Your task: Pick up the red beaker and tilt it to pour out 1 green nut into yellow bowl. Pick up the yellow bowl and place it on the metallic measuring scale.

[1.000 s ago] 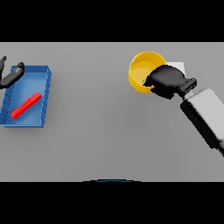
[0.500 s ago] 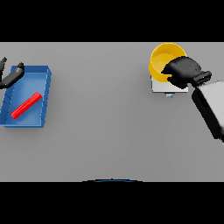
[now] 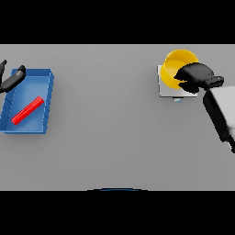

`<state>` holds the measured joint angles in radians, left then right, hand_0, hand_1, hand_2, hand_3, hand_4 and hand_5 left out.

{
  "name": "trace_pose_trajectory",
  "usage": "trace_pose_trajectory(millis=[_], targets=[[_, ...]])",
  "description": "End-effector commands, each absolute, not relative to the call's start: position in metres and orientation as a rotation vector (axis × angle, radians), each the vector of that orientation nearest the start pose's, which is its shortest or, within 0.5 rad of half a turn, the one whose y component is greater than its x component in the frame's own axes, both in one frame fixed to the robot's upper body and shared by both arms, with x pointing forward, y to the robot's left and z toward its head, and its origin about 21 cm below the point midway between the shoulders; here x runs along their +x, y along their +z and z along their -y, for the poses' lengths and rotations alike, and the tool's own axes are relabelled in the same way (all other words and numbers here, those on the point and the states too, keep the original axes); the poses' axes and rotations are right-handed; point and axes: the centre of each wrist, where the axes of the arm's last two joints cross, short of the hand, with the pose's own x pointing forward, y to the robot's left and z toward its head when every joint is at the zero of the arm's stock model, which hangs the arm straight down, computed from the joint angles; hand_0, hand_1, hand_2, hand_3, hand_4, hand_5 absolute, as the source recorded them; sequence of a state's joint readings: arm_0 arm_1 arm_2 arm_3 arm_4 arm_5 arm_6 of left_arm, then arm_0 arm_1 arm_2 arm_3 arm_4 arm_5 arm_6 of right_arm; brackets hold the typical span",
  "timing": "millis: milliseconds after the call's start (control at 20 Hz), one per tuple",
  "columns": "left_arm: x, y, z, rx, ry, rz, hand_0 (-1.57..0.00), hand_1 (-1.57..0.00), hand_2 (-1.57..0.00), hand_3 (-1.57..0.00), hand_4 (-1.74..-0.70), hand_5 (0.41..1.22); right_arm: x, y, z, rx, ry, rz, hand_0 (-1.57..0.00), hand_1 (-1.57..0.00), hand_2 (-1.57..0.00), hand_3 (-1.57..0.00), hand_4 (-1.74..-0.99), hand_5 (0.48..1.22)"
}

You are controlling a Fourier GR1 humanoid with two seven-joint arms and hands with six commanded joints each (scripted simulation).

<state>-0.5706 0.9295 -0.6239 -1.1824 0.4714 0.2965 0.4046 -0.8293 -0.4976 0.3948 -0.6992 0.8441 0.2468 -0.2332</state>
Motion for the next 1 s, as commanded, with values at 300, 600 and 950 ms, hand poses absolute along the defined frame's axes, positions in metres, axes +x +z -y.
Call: trace_pose_trajectory(millis=[300, 600, 950], targets=[[0.3449, 0.1046, -0.3436, 0.6, -0.398, 1.088, 0.0, 0.0, 0.0, 0.0, -0.73, 0.72, 0.4233, 0.0727, 0.276, -0.65, 1.627, 1.104, -1.13, -1.32, -1.33, -1.06, -1.701, 1.221], [0.3481, 0.1022, -0.3407, 0.589, -0.4, 1.084, 0.0, 0.0, 0.0, 0.0, -0.73, 0.712, 0.4274, 0.0773, 0.2802, -0.655, 1.627, 1.058, -0.29, -0.48, -0.6, -0.57, -1.517, 0.902], [0.3443, 0.1041, -0.3391, 0.591, -0.398, 1.096, 0.0, 0.0, 0.0, 0.0, -0.72, 0.696, 0.4251, 0.0692, 0.2787, -0.645, 1.659, 1.004, -0.06, -0.1, -0.16, -0.32, -1.422, 0.785]])
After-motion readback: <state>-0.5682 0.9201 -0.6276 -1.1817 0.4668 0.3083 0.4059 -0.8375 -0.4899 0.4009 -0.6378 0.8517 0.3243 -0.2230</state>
